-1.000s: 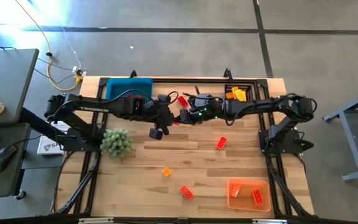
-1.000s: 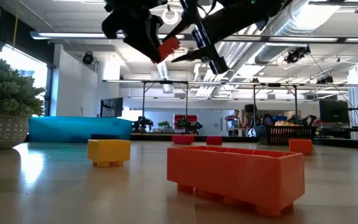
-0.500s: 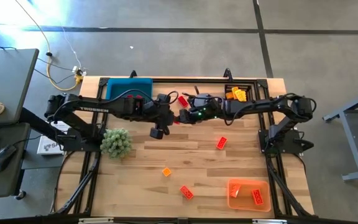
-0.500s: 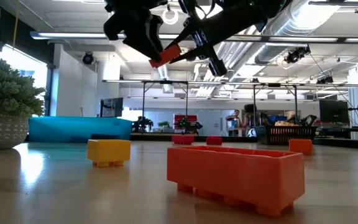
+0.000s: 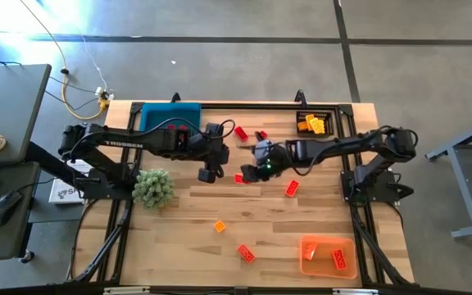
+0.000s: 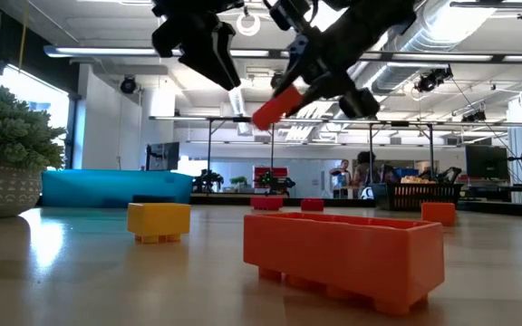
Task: Sort & place blocks by color
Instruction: Put the orange game piece into the orange bin
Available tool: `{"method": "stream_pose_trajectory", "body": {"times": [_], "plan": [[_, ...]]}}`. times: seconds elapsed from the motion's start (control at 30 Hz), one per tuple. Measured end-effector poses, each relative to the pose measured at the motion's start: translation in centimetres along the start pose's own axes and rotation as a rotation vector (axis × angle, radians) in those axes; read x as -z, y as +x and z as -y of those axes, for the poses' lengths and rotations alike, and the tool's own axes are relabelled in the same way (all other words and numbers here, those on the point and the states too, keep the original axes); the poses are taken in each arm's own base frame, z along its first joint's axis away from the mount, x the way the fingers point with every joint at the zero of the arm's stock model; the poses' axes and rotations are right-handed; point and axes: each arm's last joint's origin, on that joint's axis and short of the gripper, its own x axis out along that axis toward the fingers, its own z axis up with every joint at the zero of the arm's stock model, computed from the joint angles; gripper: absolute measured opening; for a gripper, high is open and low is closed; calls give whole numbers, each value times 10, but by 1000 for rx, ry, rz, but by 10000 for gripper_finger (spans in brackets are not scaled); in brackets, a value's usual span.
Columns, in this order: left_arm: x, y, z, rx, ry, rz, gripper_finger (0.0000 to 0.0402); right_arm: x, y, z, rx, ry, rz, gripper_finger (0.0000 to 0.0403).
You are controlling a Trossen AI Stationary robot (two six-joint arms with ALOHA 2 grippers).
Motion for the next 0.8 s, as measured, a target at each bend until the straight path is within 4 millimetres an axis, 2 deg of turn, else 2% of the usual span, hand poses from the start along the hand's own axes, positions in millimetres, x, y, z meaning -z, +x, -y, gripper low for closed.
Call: {"method": "stream_pose_trajectory", "body": {"times": [0.17, 0.37, 0.53, 0.8], "plan": [[-1, 0, -1, -3, -3, 8, 192, 26, -3, -6, 33, -4, -32, 70], [-2, 0, -1, -7, -20, 17, 193, 58, -19, -11, 113, -33, 5, 70], [-2, 0, -1, -7, -126, 25, 193, 87, -40, -13, 166, -69, 55, 70], [-3, 0, -4, -19, -348, 36, 193, 138, -72, -2, 303, -122, 51, 75]]}}
